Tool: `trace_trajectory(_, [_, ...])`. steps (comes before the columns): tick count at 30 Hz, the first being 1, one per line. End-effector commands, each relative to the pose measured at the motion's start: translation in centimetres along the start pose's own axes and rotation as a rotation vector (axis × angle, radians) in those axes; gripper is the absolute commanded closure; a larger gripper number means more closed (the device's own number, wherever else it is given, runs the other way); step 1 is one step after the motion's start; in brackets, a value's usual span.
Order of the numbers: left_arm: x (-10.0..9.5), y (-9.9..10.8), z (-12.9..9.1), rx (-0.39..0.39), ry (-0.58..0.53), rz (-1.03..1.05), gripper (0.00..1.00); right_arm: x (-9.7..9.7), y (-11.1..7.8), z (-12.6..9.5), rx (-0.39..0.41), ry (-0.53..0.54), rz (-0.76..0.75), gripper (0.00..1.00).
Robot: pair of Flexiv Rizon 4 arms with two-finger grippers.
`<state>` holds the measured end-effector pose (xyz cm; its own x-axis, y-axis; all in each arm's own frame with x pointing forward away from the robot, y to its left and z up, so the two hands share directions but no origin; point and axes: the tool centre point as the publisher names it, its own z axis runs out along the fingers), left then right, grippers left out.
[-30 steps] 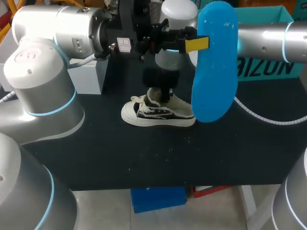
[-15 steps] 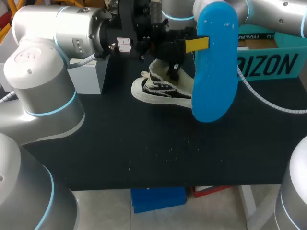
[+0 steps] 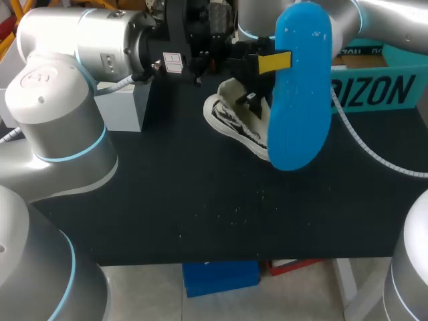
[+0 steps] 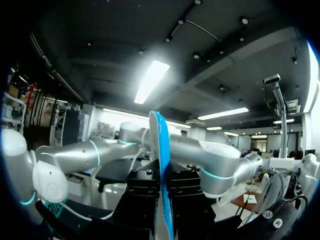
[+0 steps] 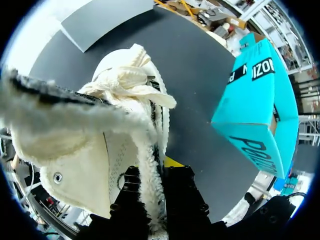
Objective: Take the shoe out of the shoebox, open the shoe tongue, remove and reinsert the insole, then place the shoe into the shoebox
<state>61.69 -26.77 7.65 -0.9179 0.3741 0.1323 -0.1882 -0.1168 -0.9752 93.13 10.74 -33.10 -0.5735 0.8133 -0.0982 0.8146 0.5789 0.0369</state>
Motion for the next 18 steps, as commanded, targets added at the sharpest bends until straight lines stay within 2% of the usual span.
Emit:
trace_trajectory(1, [0.1, 0.1, 0.1, 0.0, -0.002, 0.0, 1.0, 0.8, 0.3, 0.2, 0.018, -0.235, 0.72, 1.0])
trace_trajectory(13, [0.1, 0.1, 0.1, 0.0, -0.002, 0.0, 1.0, 1.9, 0.2, 2.4, 0.014, -0.264, 0.756, 1.0])
trace_trajectory(18, [0.1, 0.1, 0.1, 0.0, -0.002, 0.0, 1.0, 2.4, 0.1, 4.4, 0.036, -0.263, 0.777, 1.0])
